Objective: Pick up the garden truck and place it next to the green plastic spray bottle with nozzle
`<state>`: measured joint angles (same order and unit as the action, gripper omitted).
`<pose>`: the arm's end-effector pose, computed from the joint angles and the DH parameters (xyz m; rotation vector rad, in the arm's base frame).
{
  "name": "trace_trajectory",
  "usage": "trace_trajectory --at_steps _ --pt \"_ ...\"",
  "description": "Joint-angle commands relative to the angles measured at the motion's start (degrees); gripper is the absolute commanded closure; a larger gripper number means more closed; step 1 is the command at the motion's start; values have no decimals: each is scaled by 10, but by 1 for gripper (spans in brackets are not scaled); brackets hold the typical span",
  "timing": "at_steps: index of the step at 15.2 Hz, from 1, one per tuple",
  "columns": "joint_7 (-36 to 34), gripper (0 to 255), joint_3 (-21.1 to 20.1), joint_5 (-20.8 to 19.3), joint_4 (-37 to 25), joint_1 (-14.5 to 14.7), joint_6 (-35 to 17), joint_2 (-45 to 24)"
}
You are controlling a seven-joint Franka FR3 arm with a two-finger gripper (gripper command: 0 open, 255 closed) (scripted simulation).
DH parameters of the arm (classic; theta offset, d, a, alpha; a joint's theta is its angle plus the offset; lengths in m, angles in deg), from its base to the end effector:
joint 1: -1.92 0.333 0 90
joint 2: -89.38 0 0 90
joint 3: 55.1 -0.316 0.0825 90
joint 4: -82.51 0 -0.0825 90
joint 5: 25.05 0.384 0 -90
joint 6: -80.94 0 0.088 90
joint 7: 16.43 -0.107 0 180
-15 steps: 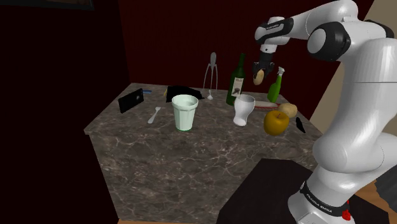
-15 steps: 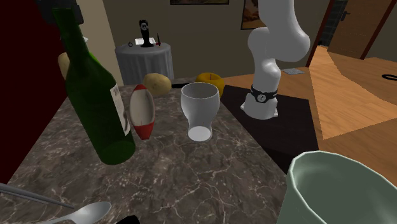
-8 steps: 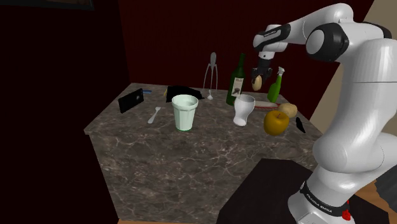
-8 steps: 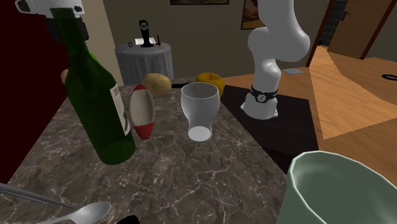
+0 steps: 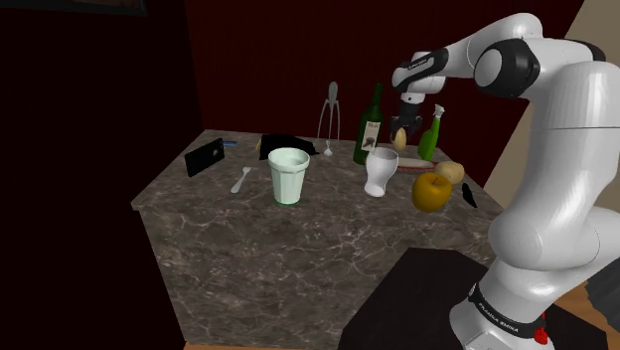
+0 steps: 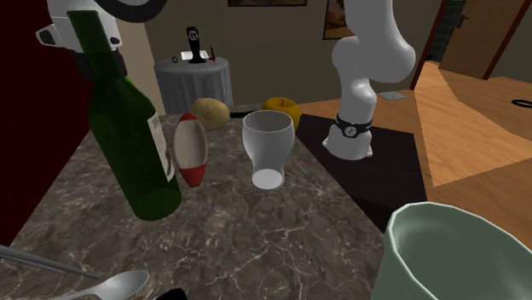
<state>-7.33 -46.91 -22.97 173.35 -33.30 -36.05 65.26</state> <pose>0.5029 -0.4561 0.3990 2.9620 -0.9182 0.0380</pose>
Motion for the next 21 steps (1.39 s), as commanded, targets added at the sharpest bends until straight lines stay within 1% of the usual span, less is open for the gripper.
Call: trace_trajectory --at_steps 1,11,19,20,21 --pt "1 255 0 1 7 -1 -14 -6" --pt "2 255 -3 5 41 -2 -75 -35" --pt "3 255 -2 6 40 -1 -75 -35" --pt "2 0 -3 6 40 -1 -75 -35" --pt "2 0 -2 6 46 -1 -79 -33"
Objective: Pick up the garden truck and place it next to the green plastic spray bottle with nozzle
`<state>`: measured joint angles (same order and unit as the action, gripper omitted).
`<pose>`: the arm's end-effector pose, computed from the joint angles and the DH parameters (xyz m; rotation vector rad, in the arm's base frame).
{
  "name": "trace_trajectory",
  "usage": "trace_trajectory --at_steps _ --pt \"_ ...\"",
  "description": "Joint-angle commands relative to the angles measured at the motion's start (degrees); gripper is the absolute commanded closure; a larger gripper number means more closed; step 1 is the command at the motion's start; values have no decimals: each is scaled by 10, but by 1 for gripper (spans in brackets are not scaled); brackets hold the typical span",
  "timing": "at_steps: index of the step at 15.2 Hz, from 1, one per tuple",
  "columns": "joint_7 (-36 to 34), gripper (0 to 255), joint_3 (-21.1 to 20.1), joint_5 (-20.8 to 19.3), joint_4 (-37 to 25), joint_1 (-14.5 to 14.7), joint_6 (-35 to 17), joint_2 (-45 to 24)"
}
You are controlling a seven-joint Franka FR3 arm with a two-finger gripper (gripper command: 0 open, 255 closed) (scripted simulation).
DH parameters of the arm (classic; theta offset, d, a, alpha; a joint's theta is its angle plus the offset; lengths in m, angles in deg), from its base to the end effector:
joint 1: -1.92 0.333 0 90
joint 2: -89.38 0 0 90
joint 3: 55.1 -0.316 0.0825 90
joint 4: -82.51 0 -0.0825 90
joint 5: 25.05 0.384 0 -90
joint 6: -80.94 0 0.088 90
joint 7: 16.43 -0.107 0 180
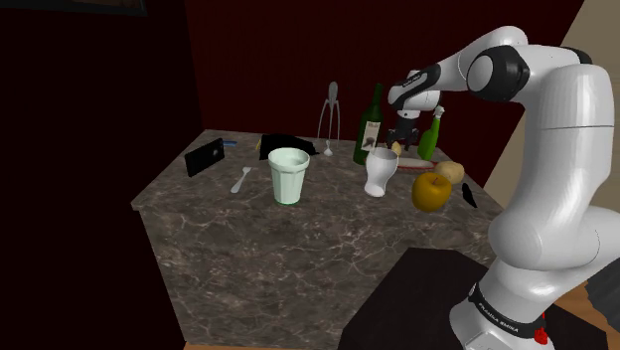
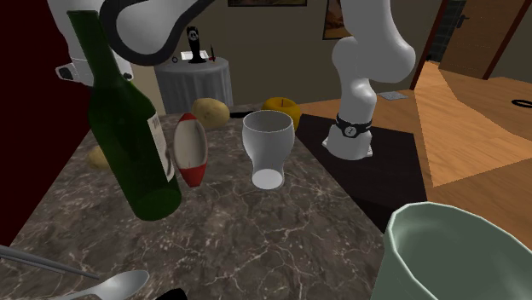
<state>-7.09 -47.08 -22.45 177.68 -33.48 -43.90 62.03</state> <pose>0.5016 -0.4574 0.3382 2.9581 -0.9199 0.0452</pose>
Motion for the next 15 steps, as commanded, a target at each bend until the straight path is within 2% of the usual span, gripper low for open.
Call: trace_trajectory --at_steps 1,4,8,15 --pt "0 0 -1 0 2 0 0 -1" --pt "0 0 -1 0 -3 0 3 -2" --pt "-3 0 1 -5 -29 3 62 30" --pt "-3 0 1 -5 -29 3 62 30"
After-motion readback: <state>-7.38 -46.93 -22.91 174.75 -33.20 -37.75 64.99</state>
